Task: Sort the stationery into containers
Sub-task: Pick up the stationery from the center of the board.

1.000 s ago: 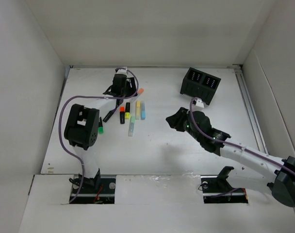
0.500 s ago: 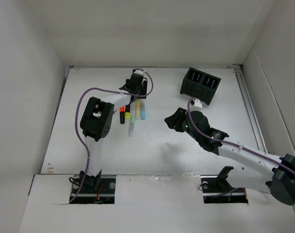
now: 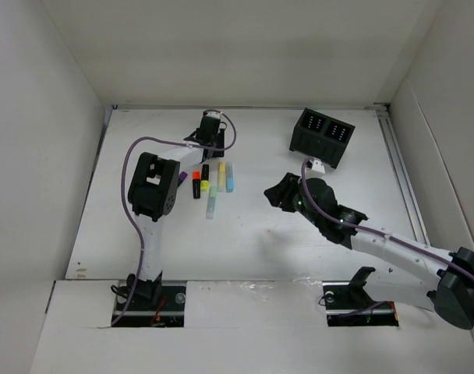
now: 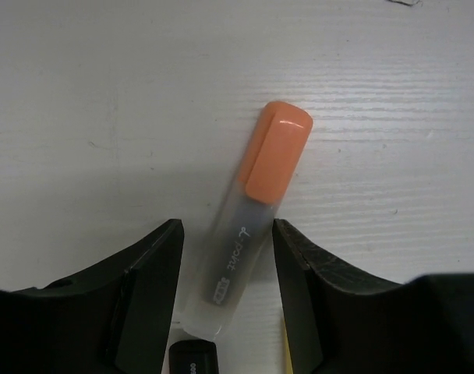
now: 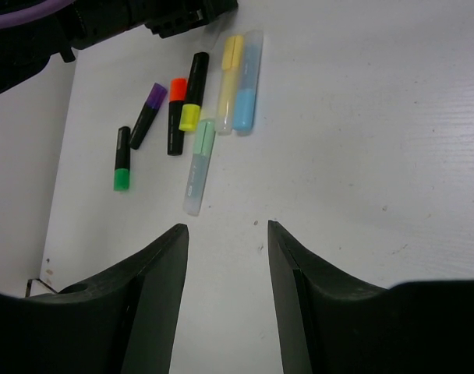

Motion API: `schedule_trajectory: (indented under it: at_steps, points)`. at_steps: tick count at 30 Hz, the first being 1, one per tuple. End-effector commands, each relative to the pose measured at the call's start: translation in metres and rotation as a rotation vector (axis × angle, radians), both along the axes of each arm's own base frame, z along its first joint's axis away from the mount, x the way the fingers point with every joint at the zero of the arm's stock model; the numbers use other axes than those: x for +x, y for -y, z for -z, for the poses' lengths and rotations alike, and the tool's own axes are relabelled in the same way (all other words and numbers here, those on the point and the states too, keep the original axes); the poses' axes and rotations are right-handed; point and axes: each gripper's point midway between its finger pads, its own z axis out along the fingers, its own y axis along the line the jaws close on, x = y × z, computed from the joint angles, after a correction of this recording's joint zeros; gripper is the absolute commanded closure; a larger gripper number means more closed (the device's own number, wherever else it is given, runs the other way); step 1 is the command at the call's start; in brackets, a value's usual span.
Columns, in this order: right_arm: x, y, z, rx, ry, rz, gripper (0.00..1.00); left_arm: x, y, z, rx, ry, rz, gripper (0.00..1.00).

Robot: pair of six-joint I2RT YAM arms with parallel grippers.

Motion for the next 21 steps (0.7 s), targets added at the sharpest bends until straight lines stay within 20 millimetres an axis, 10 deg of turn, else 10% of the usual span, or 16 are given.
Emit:
schedule_trajectory:
  at_steps: [1,8,11,19,21]
  points:
    - [0.002,-0.006,-0.013,0.031,0.035,-0.01,0.49,0.003,0.011,-0.006,-0.022,-0.003,0.025,0.56]
    - [0.002,-0.006,-0.013,0.031,0.035,-0.01,0.46,0.009,0.01,-0.013,-0.022,0.022,0.004,1.0]
    - [0.003,-0.004,-0.013,0.028,0.038,0.0,0.4,0.01,0.009,-0.027,-0.042,0.069,-0.01,1.0]
    - [0.003,-0.012,-0.038,0.076,0.062,-0.039,0.23,-0.002,0.029,-0.181,-0.276,0.372,0.066,1.0]
    - [0.009,-0.009,-0.049,0.098,0.067,-0.023,0.21,-0.02,0.033,-0.187,-0.326,0.369,0.106,1.0]
